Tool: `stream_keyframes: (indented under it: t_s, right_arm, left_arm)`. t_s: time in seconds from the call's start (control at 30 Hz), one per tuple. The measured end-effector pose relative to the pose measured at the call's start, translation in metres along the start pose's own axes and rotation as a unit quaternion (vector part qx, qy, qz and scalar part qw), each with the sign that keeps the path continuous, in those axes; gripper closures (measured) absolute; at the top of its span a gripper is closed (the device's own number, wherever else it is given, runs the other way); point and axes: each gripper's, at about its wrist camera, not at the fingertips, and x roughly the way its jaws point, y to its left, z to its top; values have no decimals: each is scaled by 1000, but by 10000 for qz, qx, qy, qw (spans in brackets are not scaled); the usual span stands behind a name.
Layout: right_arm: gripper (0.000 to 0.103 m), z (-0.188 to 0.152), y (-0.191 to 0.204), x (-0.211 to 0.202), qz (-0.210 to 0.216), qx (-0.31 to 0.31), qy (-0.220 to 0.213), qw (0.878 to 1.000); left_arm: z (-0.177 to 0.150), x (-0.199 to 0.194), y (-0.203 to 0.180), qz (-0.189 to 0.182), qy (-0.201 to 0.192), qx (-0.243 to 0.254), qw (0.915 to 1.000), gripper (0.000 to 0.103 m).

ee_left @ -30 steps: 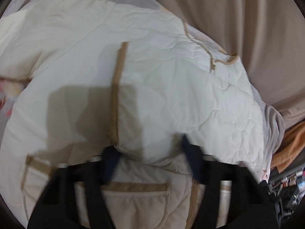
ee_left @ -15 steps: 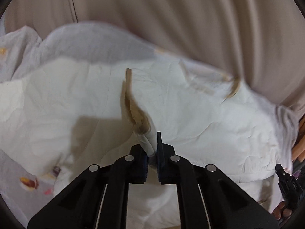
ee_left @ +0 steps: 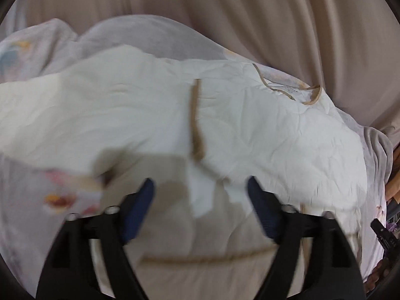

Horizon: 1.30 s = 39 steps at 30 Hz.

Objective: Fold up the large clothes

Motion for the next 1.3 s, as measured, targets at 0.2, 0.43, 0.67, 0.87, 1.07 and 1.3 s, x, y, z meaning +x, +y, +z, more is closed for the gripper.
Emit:
stream_keyframes:
  t_s: [0.2,0.43,0.67,0.87,1.07,1.3]
  right_arm:
    - [43,-111,-30,-47,-260,39,1154,9930]
    - [51,-148,-38,-54,-181,495,1339,9896]
    - [99,-146,-27,-94,211,615,1027,9926]
    - [99,-181,-46,-158,-16,378,1446,9888]
    - [91,-245,-76,-199,-485,254,2378,9698]
    - [81,-132,-55,-215,-633,117,652,9958]
  left_arm:
    - [-92,-66,87,243,732,-956,9924,12]
    - [-156,-80,104,22,1126,-1320,9848,33]
    - [-156,-106,76,-310,1166,-939,9882,90]
    - [-224,-169,71,-298,1687,-407,9844,91]
    - [-292,-209,66,181,2115,-337,9766,80]
    - [-165,-240,27,-82,342,-202,9992,59]
